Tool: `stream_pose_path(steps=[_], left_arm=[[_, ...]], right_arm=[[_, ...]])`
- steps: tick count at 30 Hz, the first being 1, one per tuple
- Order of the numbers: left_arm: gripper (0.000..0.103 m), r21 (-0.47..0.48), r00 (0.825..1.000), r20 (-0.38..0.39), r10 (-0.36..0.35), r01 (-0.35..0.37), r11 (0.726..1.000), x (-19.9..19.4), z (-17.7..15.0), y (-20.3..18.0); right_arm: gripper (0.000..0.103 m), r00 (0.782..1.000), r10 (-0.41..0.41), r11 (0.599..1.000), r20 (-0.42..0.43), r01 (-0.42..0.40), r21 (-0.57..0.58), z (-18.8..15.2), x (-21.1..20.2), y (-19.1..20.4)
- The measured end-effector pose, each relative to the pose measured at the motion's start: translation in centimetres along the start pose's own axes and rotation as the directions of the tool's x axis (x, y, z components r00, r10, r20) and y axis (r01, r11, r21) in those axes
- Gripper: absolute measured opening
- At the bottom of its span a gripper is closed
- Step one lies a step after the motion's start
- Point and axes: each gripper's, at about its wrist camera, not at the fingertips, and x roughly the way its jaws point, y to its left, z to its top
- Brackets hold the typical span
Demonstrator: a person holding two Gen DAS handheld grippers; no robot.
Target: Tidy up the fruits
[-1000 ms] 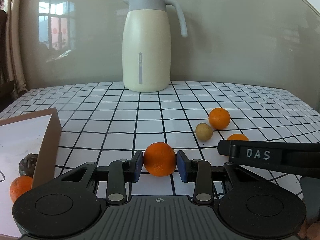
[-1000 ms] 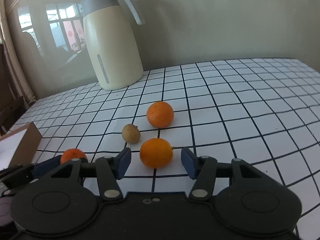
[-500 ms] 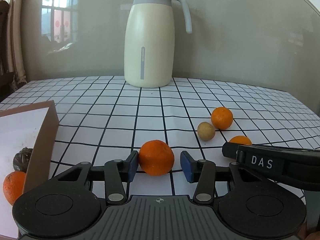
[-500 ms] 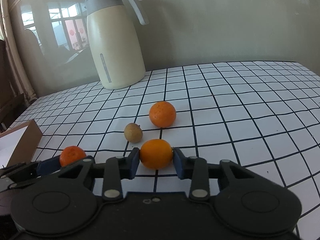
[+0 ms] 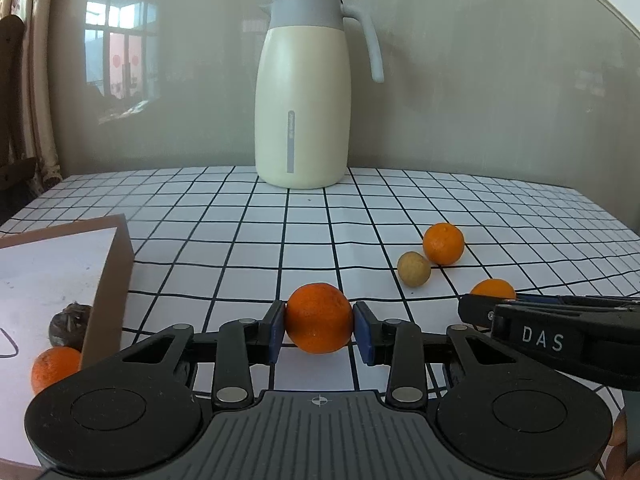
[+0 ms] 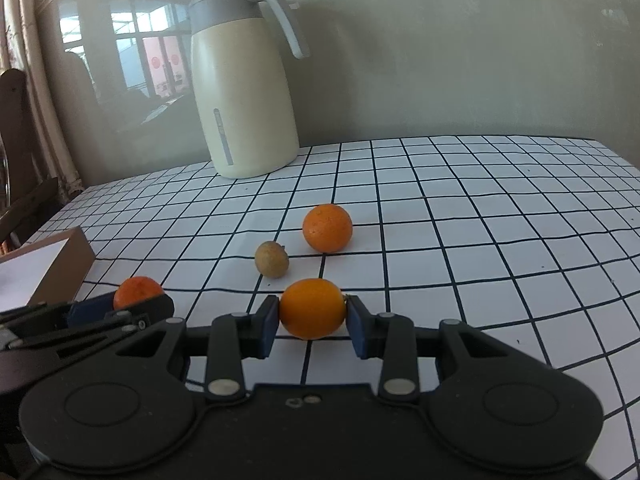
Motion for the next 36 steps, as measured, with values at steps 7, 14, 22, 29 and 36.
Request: stream_pose_path(steps=[7, 14, 22, 29, 36], left_arm=[[0.037, 0.002, 0.999, -0.014, -0.034, 0.034, 0.999, -1.7, -0.6, 0.3], [0.037, 0.02, 0.997, -0.032, -0.07, 0.07, 0.997, -4.2, -1.8, 0.6], [0.037, 0.009, 0.997, -0.008, -0.07, 0.07, 0.997, -7.5, -2.3, 2.2], [0.037, 0.011, 0.998, 0.007, -0.054, 0.054, 0.998, -9.6, -3.2, 3.3], [0.037, -0.002, 0.999, 0.026, -0.036, 0.036, 0.999, -11.4, -3.7, 5.0]], right_arm=[[0.028, 0.999, 0.042, 0.998, -0.002, -0.042, -0.046, -0.8, -1.8, 0.7], [0.028, 0.994, 0.106, 0.991, -0.016, -0.106, -0.075, -1.8, -3.7, 1.6], [0.028, 0.985, 0.17, 0.978, -0.009, -0.17, -0.124, -2.2, -5.9, 3.1], [0.028, 0.977, 0.211, 0.964, -0.018, -0.211, -0.162, -2.9, -7.2, 4.8], [0.028, 0.973, 0.228, 0.954, -0.022, -0.228, -0.193, -3.1, -7.7, 6.4]])
